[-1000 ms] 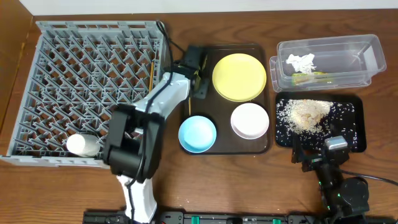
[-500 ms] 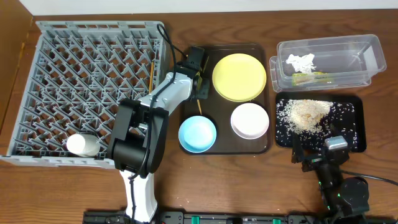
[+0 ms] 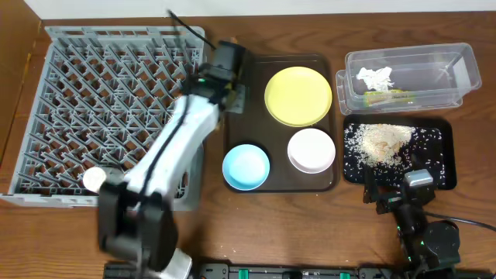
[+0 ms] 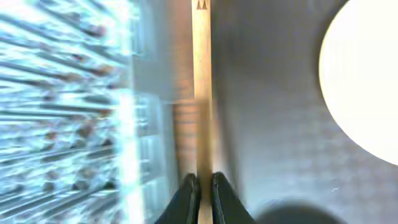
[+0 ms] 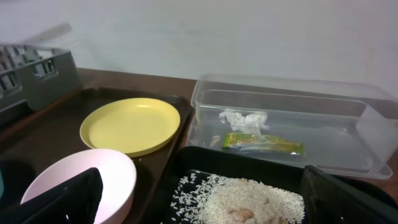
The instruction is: Sort waste into correct bins and load items into the dishwasher
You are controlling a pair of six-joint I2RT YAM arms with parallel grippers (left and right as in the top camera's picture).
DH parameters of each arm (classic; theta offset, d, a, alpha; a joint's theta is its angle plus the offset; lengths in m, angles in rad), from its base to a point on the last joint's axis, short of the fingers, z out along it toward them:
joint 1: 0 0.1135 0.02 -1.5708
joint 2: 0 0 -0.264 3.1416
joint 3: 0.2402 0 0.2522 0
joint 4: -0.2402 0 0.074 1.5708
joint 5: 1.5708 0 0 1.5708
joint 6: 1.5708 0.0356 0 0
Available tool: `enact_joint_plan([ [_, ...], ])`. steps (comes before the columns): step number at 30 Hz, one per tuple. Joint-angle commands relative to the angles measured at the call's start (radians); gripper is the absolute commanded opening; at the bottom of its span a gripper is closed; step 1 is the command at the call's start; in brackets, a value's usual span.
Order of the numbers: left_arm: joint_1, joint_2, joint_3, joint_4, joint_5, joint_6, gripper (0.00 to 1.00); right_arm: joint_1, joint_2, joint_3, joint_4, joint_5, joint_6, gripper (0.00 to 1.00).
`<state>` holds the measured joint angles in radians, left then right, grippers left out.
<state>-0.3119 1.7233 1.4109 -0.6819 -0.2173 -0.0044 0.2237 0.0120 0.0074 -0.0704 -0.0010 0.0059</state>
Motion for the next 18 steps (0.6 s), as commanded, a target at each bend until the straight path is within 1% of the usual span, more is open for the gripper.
enact_joint_plan([
  [1, 0.041, -0.039, 0.013, -0.111, -0.152, 0.056, 0.08, -0.013, -0.004, -0.002, -0.004, 0.0, -0.011, 0.99],
  [3, 0.068, -0.03, 0.003, -0.145, -0.15, 0.057, 0.08, -0.013, -0.004, -0.002, -0.004, 0.0, -0.011, 0.99],
  [6, 0.116, -0.004, -0.027, -0.147, -0.15, 0.056, 0.08, -0.013, -0.004, -0.002, -0.004, 0.0, -0.011, 0.99],
  [8, 0.157, 0.023, -0.037, -0.145, -0.123, 0.056, 0.08, -0.013, -0.004, -0.002, -0.004, 0.0, -0.011, 0.99],
  [10, 0.165, 0.025, -0.035, -0.146, -0.093, 0.056, 0.17, -0.013, -0.004, -0.002, -0.004, 0.0, -0.011, 0.99],
  [11, 0.163, 0.018, -0.025, -0.156, -0.064, 0.056, 0.34, -0.013, -0.004, -0.002, -0.004, 0.0, -0.011, 0.99],
  [12, 0.151, 0.003, -0.004, -0.179, -0.013, 0.056, 0.44, -0.013, -0.004, -0.002, -0.004, 0.0, -0.011, 0.99],
  [13, 0.133, -0.022, 0.023, -0.207, 0.056, 0.055, 0.52, -0.013, -0.003, -0.002, -0.004, 0.0, -0.011, 0.99],
  [14, 0.116, -0.045, 0.035, -0.22, 0.111, 0.051, 0.56, -0.013, -0.003, -0.002, -0.004, 0.0, -0.011, 0.99],
  [16, 0.089, -0.082, 0.039, -0.221, 0.184, 0.04, 0.56, -0.013, -0.003, -0.002, -0.004, 0.0, -0.011, 0.99],
  [17, 0.064, -0.108, 0.038, -0.219, 0.265, 0.008, 0.56, -0.013, -0.003, -0.002, -0.004, 0.0, -0.011, 0.99],
  [18, 0.051, -0.115, 0.038, -0.218, 0.314, -0.018, 0.56, -0.013, -0.003, -0.002, -0.004, 0.0, -0.011, 0.99],
])
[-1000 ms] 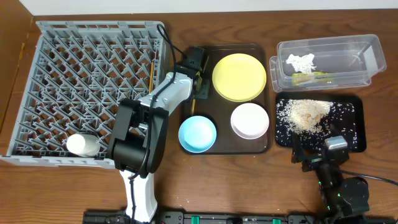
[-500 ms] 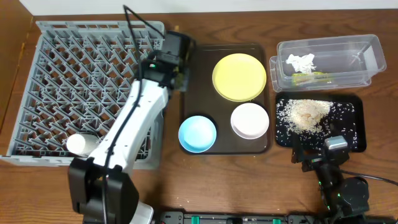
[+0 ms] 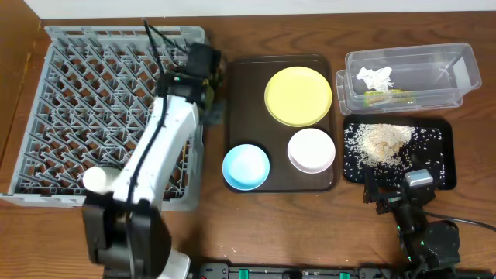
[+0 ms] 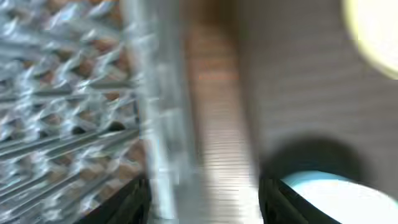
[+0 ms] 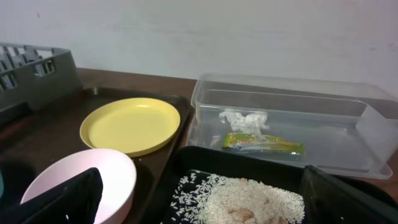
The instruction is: Sort waste into correct bins and load items into the dishwasher
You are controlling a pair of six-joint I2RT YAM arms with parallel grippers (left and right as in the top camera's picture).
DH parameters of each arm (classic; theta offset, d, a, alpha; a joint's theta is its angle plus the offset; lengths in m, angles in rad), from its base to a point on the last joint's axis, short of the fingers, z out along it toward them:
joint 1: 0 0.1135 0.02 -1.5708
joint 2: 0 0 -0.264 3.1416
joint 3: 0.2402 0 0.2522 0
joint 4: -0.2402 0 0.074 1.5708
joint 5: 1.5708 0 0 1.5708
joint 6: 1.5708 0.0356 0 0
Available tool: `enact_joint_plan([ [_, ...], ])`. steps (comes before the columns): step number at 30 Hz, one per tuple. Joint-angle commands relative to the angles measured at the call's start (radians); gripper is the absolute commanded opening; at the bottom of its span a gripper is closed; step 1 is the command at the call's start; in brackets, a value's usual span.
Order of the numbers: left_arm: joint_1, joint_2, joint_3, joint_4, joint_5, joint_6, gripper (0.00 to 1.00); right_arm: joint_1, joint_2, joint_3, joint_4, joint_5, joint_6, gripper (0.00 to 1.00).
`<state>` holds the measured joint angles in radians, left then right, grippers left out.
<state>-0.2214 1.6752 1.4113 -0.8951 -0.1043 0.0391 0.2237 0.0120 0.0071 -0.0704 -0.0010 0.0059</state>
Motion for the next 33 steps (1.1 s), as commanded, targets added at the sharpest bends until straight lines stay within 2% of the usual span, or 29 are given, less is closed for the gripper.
enact_joint_plan([
  [1, -0.074, -0.068, 0.037, 0.0, 0.364, -0.1, 0.56, -0.013, -0.003, -0.002, -0.004, 0.0, -0.011, 0.99],
  [3, -0.11, -0.059, 0.019, 0.023, 0.468, -0.117, 0.56, -0.013, -0.003, -0.002, -0.004, 0.0, -0.011, 0.99],
  [8, -0.205, 0.029, -0.044, 0.124, 0.515, -0.248, 0.56, -0.013, -0.003, -0.002, -0.004, 0.0, -0.011, 0.99],
  [12, -0.249, 0.123, -0.059, 0.175, 0.615, -0.248, 0.56, -0.013, -0.003, -0.002, -0.004, 0.0, -0.011, 0.99],
  [18, -0.281, 0.239, -0.059, 0.204, 0.64, -0.256, 0.53, -0.013, -0.003, -0.002, -0.004, 0.0, -0.011, 0.99],
  [22, -0.298, 0.298, -0.059, 0.225, 0.64, -0.255, 0.45, -0.013, -0.003, -0.002, -0.004, 0.0, -0.011, 0.99],
  [25, -0.317, 0.342, -0.059, 0.245, 0.639, -0.254, 0.42, -0.013, -0.003, -0.002, -0.004, 0.0, -0.011, 0.99],
  [27, -0.33, 0.369, -0.06, 0.263, 0.638, -0.255, 0.33, -0.013, -0.003, -0.002, -0.004, 0.0, -0.011, 0.99],
  [29, -0.333, 0.378, -0.06, 0.277, 0.639, -0.256, 0.13, -0.013, -0.003, -0.002, -0.004, 0.0, -0.011, 0.99],
  [30, -0.332, 0.376, -0.058, 0.278, 0.639, -0.26, 0.08, -0.013, -0.003, -0.002, -0.004, 0.0, -0.011, 0.99],
  [33, -0.313, 0.348, -0.029, 0.242, 0.638, -0.263, 0.08, -0.013, -0.003, -0.002, -0.004, 0.0, -0.011, 0.99],
])
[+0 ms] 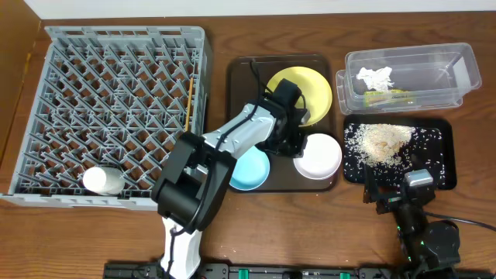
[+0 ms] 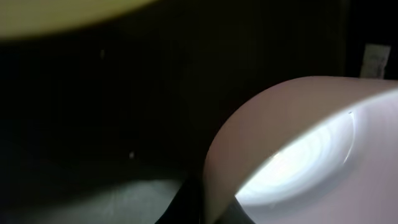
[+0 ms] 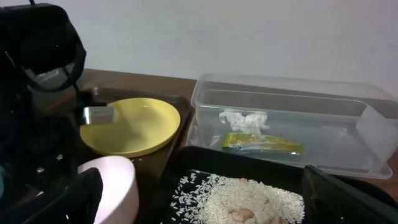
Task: Sort waste into correct bins and load items into the dishwasher
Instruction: 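Grasp the pink bowl on the brown tray with left gripper, then lower the pink bowl into the grey dish rack with left gripper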
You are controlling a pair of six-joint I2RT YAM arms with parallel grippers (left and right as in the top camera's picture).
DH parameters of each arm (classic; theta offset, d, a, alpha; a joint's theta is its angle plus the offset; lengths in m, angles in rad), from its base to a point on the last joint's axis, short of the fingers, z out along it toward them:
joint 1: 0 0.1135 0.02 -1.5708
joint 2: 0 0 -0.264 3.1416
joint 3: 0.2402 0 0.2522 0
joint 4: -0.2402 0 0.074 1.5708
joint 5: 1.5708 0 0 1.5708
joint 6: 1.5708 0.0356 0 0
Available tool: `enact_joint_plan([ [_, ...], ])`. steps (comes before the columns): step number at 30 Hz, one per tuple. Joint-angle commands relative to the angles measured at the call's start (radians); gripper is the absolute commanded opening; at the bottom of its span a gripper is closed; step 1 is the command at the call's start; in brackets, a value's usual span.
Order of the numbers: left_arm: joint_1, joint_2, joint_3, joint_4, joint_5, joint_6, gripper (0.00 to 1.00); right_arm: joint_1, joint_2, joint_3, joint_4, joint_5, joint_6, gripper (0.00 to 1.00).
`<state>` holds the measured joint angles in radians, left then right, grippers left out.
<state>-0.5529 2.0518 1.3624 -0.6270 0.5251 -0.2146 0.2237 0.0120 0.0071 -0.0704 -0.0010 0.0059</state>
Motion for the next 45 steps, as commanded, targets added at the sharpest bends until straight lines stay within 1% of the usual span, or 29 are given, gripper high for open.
enact_joint_plan([
  [1, 0.027, -0.045, 0.034, -0.05, 0.006, -0.009, 0.08, -0.013, -0.003, -0.002, -0.004, 0.0, -0.011, 0.99],
  [3, 0.054, -0.093, 0.062, -0.104, -0.023, -0.009, 0.08, -0.013, -0.002, -0.002, -0.004, 0.0, -0.011, 0.99],
  [4, 0.068, -0.122, 0.076, -0.135, -0.061, -0.008, 0.08, -0.013, -0.002, -0.002, -0.004, 0.0, -0.011, 0.99],
  [5, 0.083, -0.154, 0.088, -0.168, -0.117, -0.008, 0.08, -0.013, -0.002, -0.002, -0.004, 0.0, -0.011, 0.99],
  [7, 0.116, -0.229, 0.107, -0.228, -0.282, -0.008, 0.08, -0.013, -0.002, -0.002, -0.004, 0.0, -0.011, 0.99],
  [8, 0.149, -0.312, 0.109, -0.267, -0.514, -0.008, 0.08, -0.013, -0.002, -0.002, -0.004, 0.0, -0.011, 0.99],
  [10, 0.182, -0.384, 0.109, -0.297, -0.778, -0.009, 0.08, -0.013, -0.002, -0.002, -0.004, 0.0, -0.011, 0.99],
  [12, 0.218, -0.434, 0.109, -0.314, -1.006, -0.008, 0.08, -0.013, -0.002, -0.002, -0.004, 0.0, -0.011, 0.99],
  [13, 0.232, -0.445, 0.109, -0.316, -1.075, -0.008, 0.08, -0.013, -0.002, -0.002, -0.004, 0.0, -0.011, 0.99],
  [15, 0.274, -0.456, 0.109, -0.319, -1.278, -0.004, 0.07, -0.013, -0.002, -0.002, -0.004, -0.001, -0.011, 0.99],
  [16, 0.287, -0.455, 0.107, -0.318, -1.335, -0.005, 0.08, -0.013, -0.002, -0.002, -0.004, 0.0, -0.011, 0.99],
  [17, 0.308, -0.448, 0.101, -0.311, -1.425, -0.004, 0.08, -0.013, -0.002, -0.002, -0.004, -0.001, -0.011, 0.99],
  [18, 0.316, -0.445, 0.098, -0.307, -1.456, -0.004, 0.07, -0.013, -0.002, -0.002, -0.004, -0.001, -0.011, 0.99],
  [19, 0.34, -0.433, 0.09, -0.29, -1.526, -0.004, 0.07, -0.013, -0.002, -0.002, -0.004, 0.0, -0.011, 0.99],
  [21, 0.365, -0.412, 0.083, -0.266, -1.569, -0.004, 0.07, -0.013, -0.002, -0.002, -0.004, 0.0, -0.011, 0.99],
  [26, 0.401, -0.333, 0.079, -0.211, -1.586, -0.004, 0.07, -0.013, -0.002, -0.002, -0.004, 0.0, -0.011, 0.99],
  [30, 0.4, -0.235, 0.079, -0.174, -1.677, -0.001, 0.07, -0.013, -0.001, -0.002, -0.004, -0.001, -0.011, 0.99],
  [35, 0.378, -0.146, 0.079, -0.172, -1.684, -0.001, 0.07, -0.013, -0.002, -0.002, -0.004, 0.0, -0.011, 0.99],
  [42, 0.338, -0.143, 0.079, -0.146, -1.731, -0.001, 0.07, -0.013, -0.001, -0.002, -0.004, 0.0, -0.011, 0.99],
  [45, 0.332, -0.142, 0.079, -0.139, -1.73, -0.001, 0.08, -0.013, -0.001, -0.002, -0.004, 0.0, -0.011, 0.99],
])
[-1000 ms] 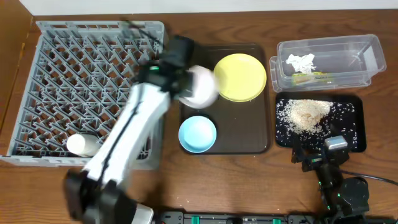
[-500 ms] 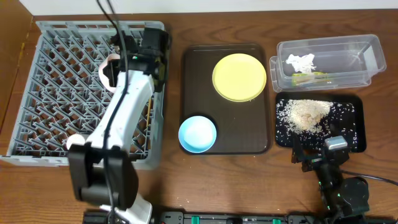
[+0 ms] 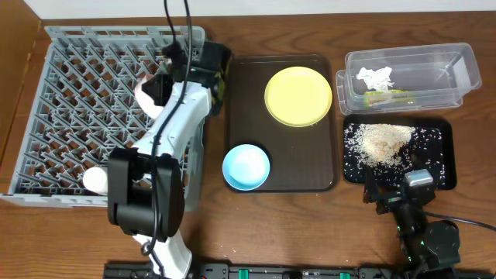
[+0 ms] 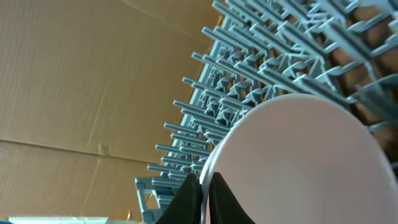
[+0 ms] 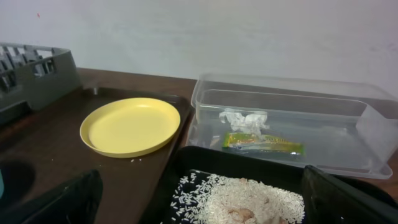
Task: Sort waste into correct bins and load items into the dishwasher
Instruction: 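Lower the pink bowl into the grey dish rack with left gripper, then reach left gripper to the light-blue bowl and grasp its rim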
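My left gripper (image 4: 204, 186) is shut on the rim of the pink bowl (image 4: 298, 158), holding it tilted on edge above the grey dish rack (image 4: 261, 74). From overhead, the bowl (image 3: 149, 93) hangs over the rack's (image 3: 77, 93) back right part, with the left gripper (image 3: 164, 87) beside it. The yellow plate (image 3: 297, 95) and blue bowl (image 3: 246, 167) lie on the brown tray (image 3: 287, 167). My right gripper (image 5: 199, 208) rests open at the near end of the black tray of rice (image 5: 249, 202), holding nothing.
A clear bin (image 3: 407, 77) at the back right holds a crumpled tissue and a green wrapper. A white cup (image 3: 94, 180) lies in the rack's near left corner. A cardboard wall (image 4: 81, 74) stands left of the rack.
The left gripper, shut on the pink bowl's rim down on the brown tray, is now over the rack's back right part with the bowl lifted. The tray spot beside the blue bowl is bare.
The left gripper was shut on a thin wooden stick at the tray's left edge. Then it was open over the rack's right side. Then it gripped the pink bowl's rim on the tray, and now holds that bowl above the rack. The right arm stayed still.
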You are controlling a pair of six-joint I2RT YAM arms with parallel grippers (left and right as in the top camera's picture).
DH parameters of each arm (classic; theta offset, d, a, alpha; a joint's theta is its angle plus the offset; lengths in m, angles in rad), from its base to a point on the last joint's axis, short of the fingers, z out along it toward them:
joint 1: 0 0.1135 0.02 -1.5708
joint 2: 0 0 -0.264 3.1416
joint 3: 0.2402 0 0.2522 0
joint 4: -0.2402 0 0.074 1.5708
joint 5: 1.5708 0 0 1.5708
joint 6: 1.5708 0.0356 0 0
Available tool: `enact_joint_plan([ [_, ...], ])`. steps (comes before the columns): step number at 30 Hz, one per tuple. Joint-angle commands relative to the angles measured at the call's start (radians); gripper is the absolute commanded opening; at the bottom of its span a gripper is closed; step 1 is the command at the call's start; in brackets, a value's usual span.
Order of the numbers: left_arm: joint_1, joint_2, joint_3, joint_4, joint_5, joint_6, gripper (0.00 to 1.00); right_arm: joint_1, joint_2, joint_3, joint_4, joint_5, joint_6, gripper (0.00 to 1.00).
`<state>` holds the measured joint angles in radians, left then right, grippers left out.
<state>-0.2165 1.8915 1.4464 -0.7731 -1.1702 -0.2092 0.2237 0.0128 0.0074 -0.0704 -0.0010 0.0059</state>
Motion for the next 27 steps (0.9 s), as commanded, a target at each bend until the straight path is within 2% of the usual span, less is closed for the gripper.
enact_joint_plan([
  [1, -0.004, 0.018, -0.005, 0.01, -0.031, -0.006, 0.08, -0.013, -0.002, -0.002, -0.004, 0.0, -0.011, 0.99],
  [5, -0.004, 0.018, -0.005, 0.028, 0.003, -0.005, 0.17, -0.013, -0.002, -0.002, -0.004, 0.0, -0.011, 0.99],
  [6, -0.004, 0.018, -0.005, 0.041, 0.043, 0.002, 0.17, -0.013, -0.002, -0.002, -0.004, 0.0, -0.011, 0.99],
  [7, -0.004, 0.018, -0.005, 0.05, 0.082, 0.016, 0.23, -0.013, -0.002, -0.002, -0.004, -0.001, -0.011, 0.99],
  [10, -0.004, 0.018, -0.005, 0.065, 0.261, 0.087, 0.32, -0.013, -0.002, -0.002, -0.004, 0.0, -0.011, 0.99],
  [14, -0.009, 0.018, -0.005, 0.077, 0.45, 0.167, 0.33, -0.013, -0.002, -0.002, -0.004, 0.0, -0.011, 0.99],
  [19, -0.026, 0.018, -0.005, 0.112, 0.494, 0.302, 0.41, -0.013, -0.002, -0.002, -0.004, 0.0, -0.011, 0.99],
  [21, -0.029, 0.018, -0.005, 0.121, 0.51, 0.323, 0.47, -0.013, -0.002, -0.002, -0.004, 0.0, -0.011, 0.99],
  [24, -0.029, 0.018, -0.005, 0.125, 0.531, 0.353, 0.49, -0.013, -0.002, -0.002, -0.004, 0.0, -0.011, 0.99],
  [27, -0.029, 0.014, -0.005, 0.124, 0.531, 0.37, 0.54, -0.013, -0.002, -0.002, -0.004, -0.001, -0.011, 0.99],
])
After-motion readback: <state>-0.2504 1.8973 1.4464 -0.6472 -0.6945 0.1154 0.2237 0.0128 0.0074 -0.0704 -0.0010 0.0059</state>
